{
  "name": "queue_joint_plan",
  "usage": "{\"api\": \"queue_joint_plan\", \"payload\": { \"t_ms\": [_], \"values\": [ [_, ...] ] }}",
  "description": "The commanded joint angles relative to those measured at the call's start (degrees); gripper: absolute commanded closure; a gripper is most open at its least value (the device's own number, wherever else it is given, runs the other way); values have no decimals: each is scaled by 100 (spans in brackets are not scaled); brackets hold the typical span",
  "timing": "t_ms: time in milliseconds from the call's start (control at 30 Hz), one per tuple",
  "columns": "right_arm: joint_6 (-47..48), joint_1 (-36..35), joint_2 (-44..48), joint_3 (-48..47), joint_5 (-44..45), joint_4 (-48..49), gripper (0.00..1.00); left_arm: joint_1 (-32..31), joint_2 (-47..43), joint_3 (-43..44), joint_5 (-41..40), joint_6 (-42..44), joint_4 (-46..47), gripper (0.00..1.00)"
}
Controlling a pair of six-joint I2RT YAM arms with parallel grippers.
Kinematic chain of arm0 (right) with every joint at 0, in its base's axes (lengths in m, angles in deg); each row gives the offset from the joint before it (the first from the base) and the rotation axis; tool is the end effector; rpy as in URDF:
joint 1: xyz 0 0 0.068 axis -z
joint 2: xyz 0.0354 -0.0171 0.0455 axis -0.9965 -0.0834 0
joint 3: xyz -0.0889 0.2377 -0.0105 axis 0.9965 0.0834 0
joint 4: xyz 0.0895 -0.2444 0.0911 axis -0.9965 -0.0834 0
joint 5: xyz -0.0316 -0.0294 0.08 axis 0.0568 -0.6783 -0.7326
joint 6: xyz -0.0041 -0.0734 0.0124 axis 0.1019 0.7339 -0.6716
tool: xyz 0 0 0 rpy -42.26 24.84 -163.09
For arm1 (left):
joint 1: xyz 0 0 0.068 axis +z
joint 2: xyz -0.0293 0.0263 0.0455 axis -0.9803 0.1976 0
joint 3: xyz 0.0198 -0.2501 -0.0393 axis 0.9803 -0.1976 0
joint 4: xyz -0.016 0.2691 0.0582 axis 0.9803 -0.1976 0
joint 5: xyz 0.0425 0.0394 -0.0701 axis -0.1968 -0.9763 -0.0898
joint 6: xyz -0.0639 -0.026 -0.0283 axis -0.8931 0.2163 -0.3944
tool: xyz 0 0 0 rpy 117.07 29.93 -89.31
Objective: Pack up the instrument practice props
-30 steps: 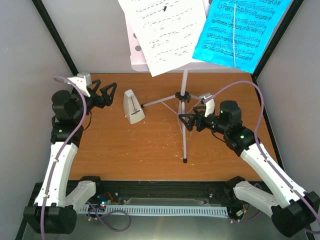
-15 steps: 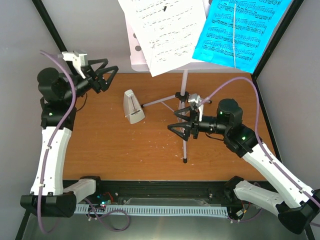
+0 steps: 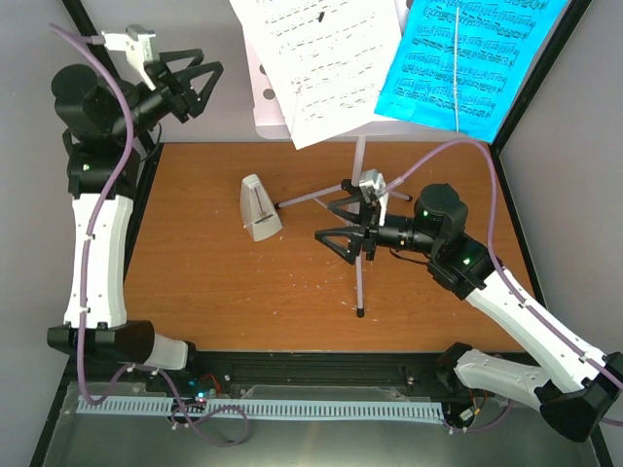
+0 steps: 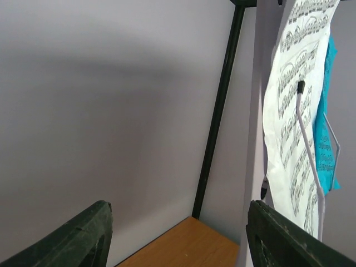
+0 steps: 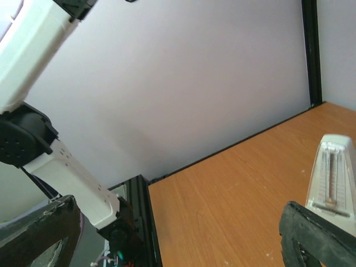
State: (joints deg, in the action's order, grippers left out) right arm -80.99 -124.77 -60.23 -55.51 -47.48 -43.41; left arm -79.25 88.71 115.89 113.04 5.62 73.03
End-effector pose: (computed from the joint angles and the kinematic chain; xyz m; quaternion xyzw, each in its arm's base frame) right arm 0.1836 0.2017 0.3792 -0.3527 0.6414 0.5140 0.4472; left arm 0.2931 -0.0485 0.5557 0.2062 0.6050 -0.3756 0.6711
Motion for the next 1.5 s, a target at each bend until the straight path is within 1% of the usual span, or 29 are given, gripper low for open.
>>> {"api": "queue_joint_plan", "payload": {
  "t_ms": [0,133,233,400,567,700,867,1000,1133,1200,1367,1467],
  "values": [
    [-7,-62,-89,-475,155,216,5,-186,371,838,352,-291,107,34],
    [2,-57,-228,-821,316,153,6,-399,882,1700,464,-279,70,35],
    [-32,-62,-306,-999,290,216,7,-481,1095,2073,551,-348,170,37],
    [-120,-62,-456,-1298,308,315,12,-511,1184,2150,782,-522,930,42],
    [-112,-62,-603,-1530,406,254,17,-516,1252,2213,764,-571,1302,42],
    [-221,-62,-663,-1552,351,373,23,-516,1389,2287,804,-683,1616,49],
    [-346,-62,-756,-1656,411,552,27,-516,1562,2394,709,-757,1999,50],
    [-421,-60,-916,-1923,545,496,30,-524,1710,2548,692,-897,2318,52],
    [-457,-62,-1050,-2251,666,493,33,-533,1924,2788,742,-1042,2554,57],
    [-494,-62,-1142,-2414,777,504,35,-533,1978,2806,742,-1099,2704,59],
    [-585,-62,-1401,-2821,1206,437,38,-575,2101,2802,738,-1220,3101,61],
    [-592,-62,-1540,-3063,1309,363,40,-609,2140,2806,807,-1340,3385,63]
  ]
}}
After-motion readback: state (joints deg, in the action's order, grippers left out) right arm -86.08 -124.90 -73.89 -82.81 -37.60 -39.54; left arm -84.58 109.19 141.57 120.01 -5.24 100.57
